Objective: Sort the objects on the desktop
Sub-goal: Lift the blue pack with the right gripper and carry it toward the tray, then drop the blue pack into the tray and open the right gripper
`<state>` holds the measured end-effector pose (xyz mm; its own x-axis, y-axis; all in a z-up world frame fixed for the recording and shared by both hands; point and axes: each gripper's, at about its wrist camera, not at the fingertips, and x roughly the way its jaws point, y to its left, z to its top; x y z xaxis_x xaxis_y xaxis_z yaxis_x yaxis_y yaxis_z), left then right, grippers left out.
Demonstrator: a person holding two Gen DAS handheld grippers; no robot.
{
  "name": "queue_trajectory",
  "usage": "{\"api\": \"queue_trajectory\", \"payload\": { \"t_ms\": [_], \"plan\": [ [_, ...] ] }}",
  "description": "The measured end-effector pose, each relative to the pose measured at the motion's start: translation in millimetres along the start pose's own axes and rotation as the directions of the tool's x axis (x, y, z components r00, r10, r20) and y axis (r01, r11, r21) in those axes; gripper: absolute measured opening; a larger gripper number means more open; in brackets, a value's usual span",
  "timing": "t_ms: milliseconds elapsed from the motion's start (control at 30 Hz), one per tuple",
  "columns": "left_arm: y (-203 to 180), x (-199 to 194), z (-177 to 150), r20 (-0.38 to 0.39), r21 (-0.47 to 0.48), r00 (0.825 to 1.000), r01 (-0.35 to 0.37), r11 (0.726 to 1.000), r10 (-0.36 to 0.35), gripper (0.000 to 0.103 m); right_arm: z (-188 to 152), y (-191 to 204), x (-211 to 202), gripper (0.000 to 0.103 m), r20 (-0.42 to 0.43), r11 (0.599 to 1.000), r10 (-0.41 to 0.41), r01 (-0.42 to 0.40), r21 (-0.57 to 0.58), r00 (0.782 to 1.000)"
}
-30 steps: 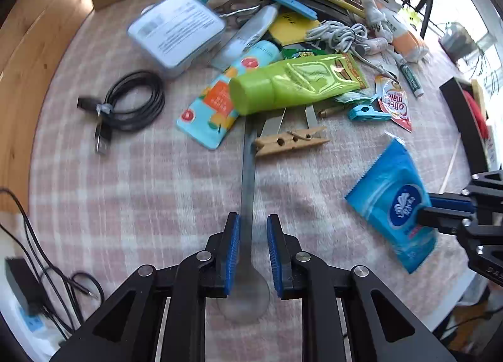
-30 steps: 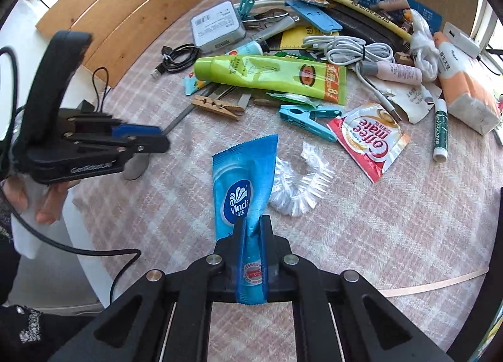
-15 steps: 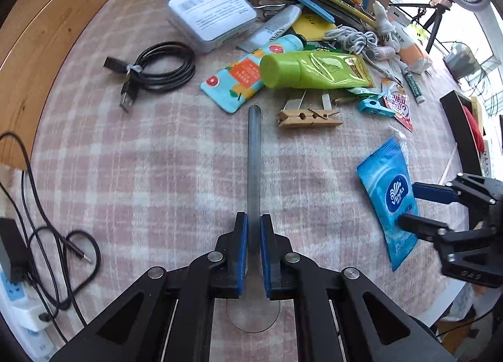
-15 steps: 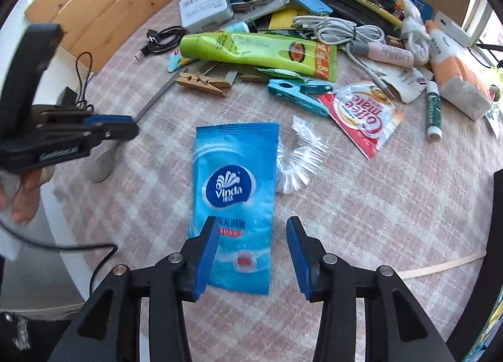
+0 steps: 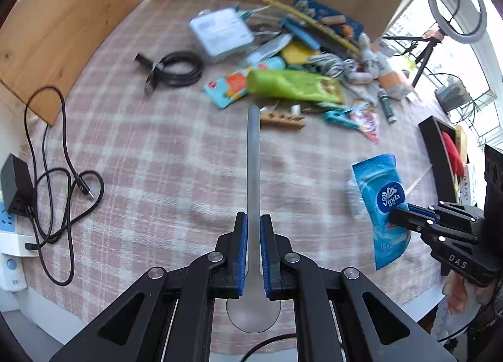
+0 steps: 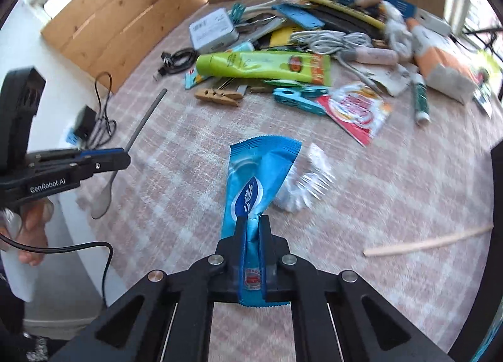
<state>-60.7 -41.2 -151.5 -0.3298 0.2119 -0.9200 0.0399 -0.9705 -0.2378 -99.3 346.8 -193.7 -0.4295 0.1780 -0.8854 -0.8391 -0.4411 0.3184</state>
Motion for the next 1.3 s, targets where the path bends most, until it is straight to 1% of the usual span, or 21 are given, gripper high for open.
{"api": "queue_trajectory", "payload": {
  "t_ms": [67, 133, 200, 333, 467, 600, 700, 833, 967, 1067, 1167, 1200, 1233, 1267, 1300],
  "plan": [
    [-23, -5, 3, 0.027, -0.005, 1.0, 0.004, 1.0, -0.003, 0.008, -5, -5, -16, 0.006, 0.04, 0.999, 0.022, -0.024, 0.034, 0.999],
    [-42, -12, 6, 0.048, -0.014, 0.999, 0.027, 1.0, -0.026, 0.008, -13, -18, -37, 0.006, 0.072, 0.997, 0.037, -0.041, 0.063, 0.997],
    [-70, -16, 7, 0.067, -0.013, 0.997, 0.04, 0.999, -0.039, 0.008, -20, -32, -58, 0.006, 0.096, 0.996, 0.044, -0.051, 0.073, 0.994],
    [-135, -19, 1, 0.074, 0.012, 0.991, 0.109, 0.994, -0.11, 0.008, -40, -71, -103, 0.006, 0.126, 0.993, 0.03, -0.044, 0.112, 0.992],
    [-212, -10, -7, 0.054, 0.047, 0.979, 0.193, 0.98, -0.195, 0.008, -67, -115, -145, 0.006, 0.147, 0.989, -0.024, 0.002, 0.146, 0.989],
    [-287, 1, -17, 0.026, 0.114, 0.967, 0.25, 0.961, -0.255, 0.008, -90, -159, -178, 0.006, 0.152, 0.981, -0.084, 0.055, 0.184, 0.985],
    [-337, 11, -26, -0.01, 0.167, 0.959, 0.28, 0.945, -0.283, 0.008, -106, -189, -196, 0.006, 0.159, 0.97, -0.139, 0.102, 0.22, 0.977],
    [-394, 27, -37, -0.053, 0.23, 0.953, 0.302, 0.925, -0.298, 0.008, -124, -228, -212, 0.006, 0.164, 0.949, -0.181, 0.128, 0.288, 0.97],
    [-429, 37, -41, -0.079, 0.257, 0.949, 0.316, 0.913, -0.306, 0.008, -134, -250, -221, 0.006, 0.167, 0.936, -0.208, 0.146, 0.322, 0.964],
    [-442, 42, -41, -0.088, 0.265, 0.946, 0.325, 0.908, -0.313, 0.008, -136, -257, -222, 0.006, 0.165, 0.93, -0.227, 0.163, 0.328, 0.96],
    [-449, 44, -39, -0.091, 0.272, 0.943, 0.333, 0.903, -0.32, 0.009, -137, -260, -220, 0.006, 0.163, 0.93, -0.225, 0.162, 0.33, 0.961],
    [-450, 45, -38, -0.098, 0.278, 0.939, 0.344, 0.897, -0.329, 0.009, -136, -260, -219, 0.007, 0.158, 0.934, -0.218, 0.159, 0.319, 0.963],
    [-453, 45, -36, -0.108, 0.29, 0.934, 0.357, 0.888, -0.34, 0.009, -136, -259, -219, 0.01, 0.154, 0.936, -0.219, 0.162, 0.313, 0.964],
    [-456, 46, -36, -0.123, 0.306, 0.933, 0.36, 0.881, -0.338, 0.013, -135, -259, -219, 0.015, 0.152, 0.93, -0.243, 0.186, 0.318, 0.958],
    [-459, 48, -36, -0.137, 0.316, 0.937, 0.349, 0.883, -0.321, 0.021, -134, -259, -220, 0.029, 0.147, 0.926, -0.258, 0.201, 0.32, 0.955]
  ]
}}
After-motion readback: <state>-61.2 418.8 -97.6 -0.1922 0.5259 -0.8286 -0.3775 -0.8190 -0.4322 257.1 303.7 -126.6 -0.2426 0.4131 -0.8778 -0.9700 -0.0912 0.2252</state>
